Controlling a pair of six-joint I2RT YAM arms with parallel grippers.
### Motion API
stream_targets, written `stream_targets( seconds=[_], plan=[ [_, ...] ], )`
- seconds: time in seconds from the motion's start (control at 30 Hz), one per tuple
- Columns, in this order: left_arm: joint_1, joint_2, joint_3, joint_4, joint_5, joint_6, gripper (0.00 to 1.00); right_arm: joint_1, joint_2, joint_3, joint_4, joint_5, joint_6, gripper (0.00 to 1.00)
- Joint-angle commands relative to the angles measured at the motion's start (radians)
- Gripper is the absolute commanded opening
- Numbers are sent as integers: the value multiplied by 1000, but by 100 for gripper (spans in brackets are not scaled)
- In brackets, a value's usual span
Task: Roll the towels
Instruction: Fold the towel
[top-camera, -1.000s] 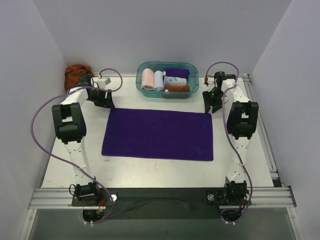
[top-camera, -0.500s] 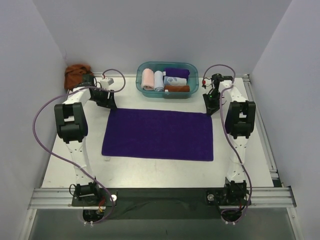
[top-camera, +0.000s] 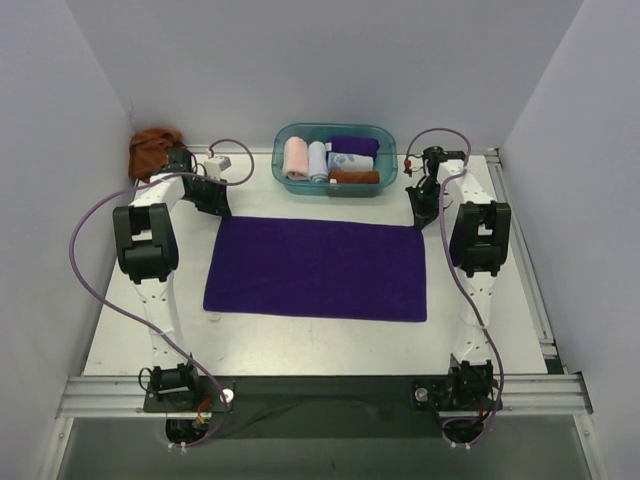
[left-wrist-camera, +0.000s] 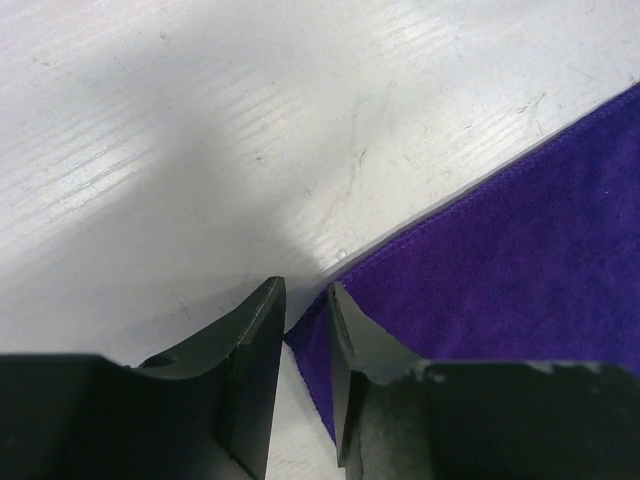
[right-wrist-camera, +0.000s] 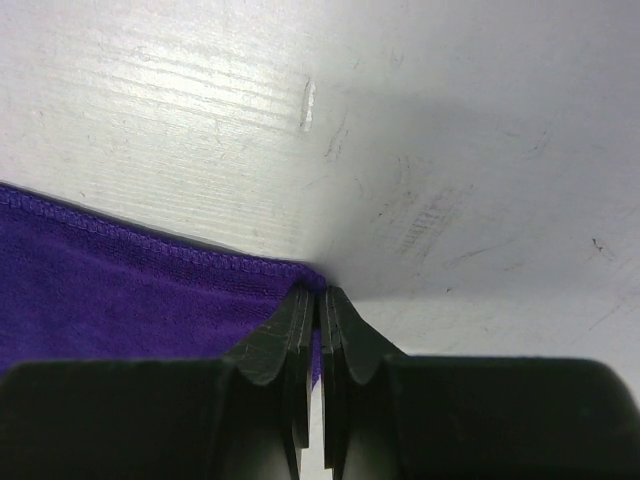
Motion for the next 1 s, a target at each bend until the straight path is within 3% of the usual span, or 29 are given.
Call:
stream_targets(
  seconds=[0.0,0.2,0.33,0.67,0.97],
  plan=[
    [-1,1,38,-9,33,26,35,2,22,51,-44,23,1,0],
    [13,-16,40,-48,93,26,47,2,30,74,-42,23,6,0],
    [19,-11,47,-72,110,30,47,3,28,66,-44,23,3,0],
    [42,-4,63,-98,101,50,33,2,39,81,-44,31,-2,0],
    [39,58,178,-92,121,-6,1,0,80,192,-35,17,19,0]
  ],
)
